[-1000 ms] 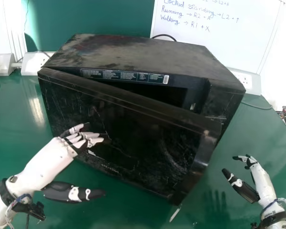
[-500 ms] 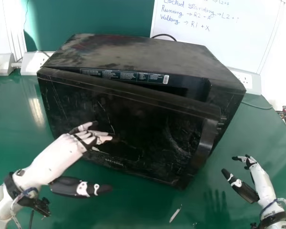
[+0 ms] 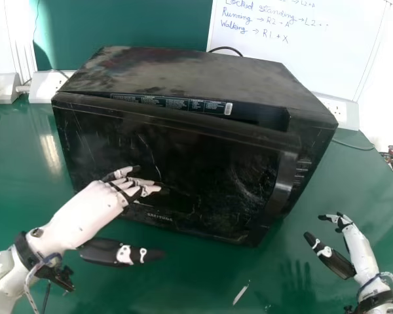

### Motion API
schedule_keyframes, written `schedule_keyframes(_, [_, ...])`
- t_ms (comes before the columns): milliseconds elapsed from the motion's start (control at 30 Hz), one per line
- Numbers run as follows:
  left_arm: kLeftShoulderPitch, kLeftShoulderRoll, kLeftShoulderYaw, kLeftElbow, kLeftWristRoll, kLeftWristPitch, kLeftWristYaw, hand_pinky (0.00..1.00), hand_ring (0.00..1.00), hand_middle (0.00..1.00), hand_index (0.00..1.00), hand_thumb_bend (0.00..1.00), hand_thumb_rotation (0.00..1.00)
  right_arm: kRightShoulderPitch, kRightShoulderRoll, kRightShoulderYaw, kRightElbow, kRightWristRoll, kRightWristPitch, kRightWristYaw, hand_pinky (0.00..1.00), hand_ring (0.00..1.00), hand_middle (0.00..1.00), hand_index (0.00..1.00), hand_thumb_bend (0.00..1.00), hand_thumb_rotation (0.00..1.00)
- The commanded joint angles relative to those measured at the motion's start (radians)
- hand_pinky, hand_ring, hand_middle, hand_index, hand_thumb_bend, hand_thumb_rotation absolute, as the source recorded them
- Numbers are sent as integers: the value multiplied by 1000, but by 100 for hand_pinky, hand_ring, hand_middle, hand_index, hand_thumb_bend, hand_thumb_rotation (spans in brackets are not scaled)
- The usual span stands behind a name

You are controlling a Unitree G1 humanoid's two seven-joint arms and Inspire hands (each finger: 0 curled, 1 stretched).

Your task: Put biscuit inside oven

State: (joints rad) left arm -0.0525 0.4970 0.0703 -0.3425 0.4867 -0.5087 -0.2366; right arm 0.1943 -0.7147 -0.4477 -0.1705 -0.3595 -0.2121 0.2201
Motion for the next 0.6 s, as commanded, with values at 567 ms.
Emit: schedule_keyframes(567, [-73,2,-66,36,45,74,14,79,89,93,90,90,100,21,7,2,-7,12,-13,-16,78,86,88,83,96,30])
